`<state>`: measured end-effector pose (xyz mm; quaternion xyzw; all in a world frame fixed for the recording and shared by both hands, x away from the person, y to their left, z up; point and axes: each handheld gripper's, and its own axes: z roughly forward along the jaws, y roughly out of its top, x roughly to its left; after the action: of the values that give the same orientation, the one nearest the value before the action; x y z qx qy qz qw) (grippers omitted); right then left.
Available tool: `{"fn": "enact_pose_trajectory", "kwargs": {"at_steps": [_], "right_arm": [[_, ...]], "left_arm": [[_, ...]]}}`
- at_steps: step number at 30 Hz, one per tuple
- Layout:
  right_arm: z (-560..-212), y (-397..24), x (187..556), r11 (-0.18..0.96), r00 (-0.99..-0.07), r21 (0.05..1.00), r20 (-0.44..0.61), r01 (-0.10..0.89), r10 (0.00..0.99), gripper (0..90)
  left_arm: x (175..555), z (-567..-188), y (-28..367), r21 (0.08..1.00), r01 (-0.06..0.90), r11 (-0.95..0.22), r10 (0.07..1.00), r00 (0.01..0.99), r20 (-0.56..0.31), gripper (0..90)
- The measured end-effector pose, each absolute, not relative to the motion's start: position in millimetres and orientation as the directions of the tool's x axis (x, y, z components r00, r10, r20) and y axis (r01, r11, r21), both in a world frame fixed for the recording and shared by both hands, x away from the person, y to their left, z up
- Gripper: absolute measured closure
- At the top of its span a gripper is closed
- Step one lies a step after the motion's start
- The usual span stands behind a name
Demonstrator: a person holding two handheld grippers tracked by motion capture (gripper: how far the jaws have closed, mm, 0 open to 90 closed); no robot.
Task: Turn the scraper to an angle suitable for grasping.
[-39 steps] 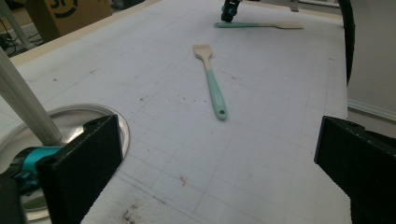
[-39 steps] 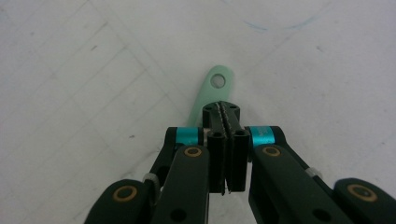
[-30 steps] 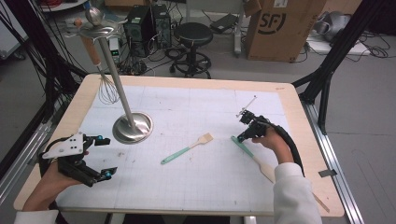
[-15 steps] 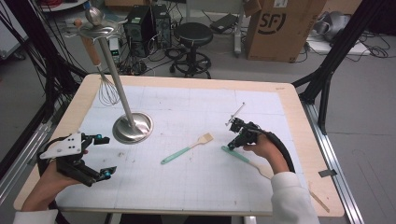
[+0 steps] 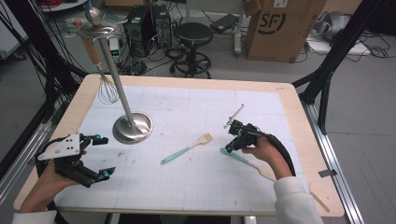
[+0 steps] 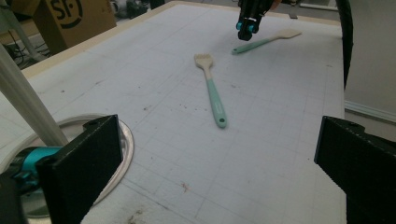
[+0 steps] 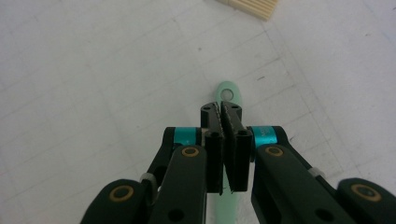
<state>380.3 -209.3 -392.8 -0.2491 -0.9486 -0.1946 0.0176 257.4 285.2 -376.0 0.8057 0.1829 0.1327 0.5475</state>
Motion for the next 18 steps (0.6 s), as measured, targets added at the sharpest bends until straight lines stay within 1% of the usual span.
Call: {"fn": "enact_pose_trajectory", "kwargs": {"at_steps": [5, 7, 9, 11, 12, 14, 16, 18], "right_arm": [[-377, -215, 375, 0.783, -0.875, 0.401, 0.118, 0.475, 0.469, 81.5], [-370, -217, 374, 0.786, -0.877, 0.403, 0.104, 0.469, 0.470, 74.7], [-364, -219, 371, 0.781, -0.876, 0.415, 0.094, 0.466, 0.473, 63.7], [-359, -221, 367, 0.791, -0.885, 0.415, 0.087, 0.450, 0.458, 55.5], [-356, -222, 366, 0.795, -0.888, 0.415, 0.084, 0.443, 0.451, 49.8], [-351, -225, 363, 0.798, -0.890, 0.417, 0.064, 0.435, 0.451, 37.4], [-346, -228, 361, 0.792, -0.889, 0.428, 0.067, 0.435, 0.452, 22.6], [-340, -231, 358, 0.788, -0.887, 0.438, 0.048, 0.432, 0.459, 14.5]], "left_arm": [[258, -376, 284, 0.930, 0.149, -0.337, 0.437, 0.899, 0.014, 1.6], [258, -376, 284, 0.930, 0.149, -0.337, 0.437, 0.899, 0.015, 1.7], [258, -376, 283, 0.929, 0.148, -0.338, 0.435, 0.900, 0.015, 1.7], [258, -376, 283, 0.930, 0.148, -0.338, 0.436, 0.900, 0.015, 1.7], [258, -376, 283, 0.929, 0.148, -0.338, 0.435, 0.900, 0.015, 1.7], [258, -376, 283, 0.930, 0.146, -0.338, 0.434, 0.901, 0.017, 1.7], [257, -376, 283, 0.930, 0.145, -0.337, 0.431, 0.902, 0.015, 1.7], [257, -376, 283, 0.930, 0.145, -0.338, 0.431, 0.902, 0.016, 1.7]]}}
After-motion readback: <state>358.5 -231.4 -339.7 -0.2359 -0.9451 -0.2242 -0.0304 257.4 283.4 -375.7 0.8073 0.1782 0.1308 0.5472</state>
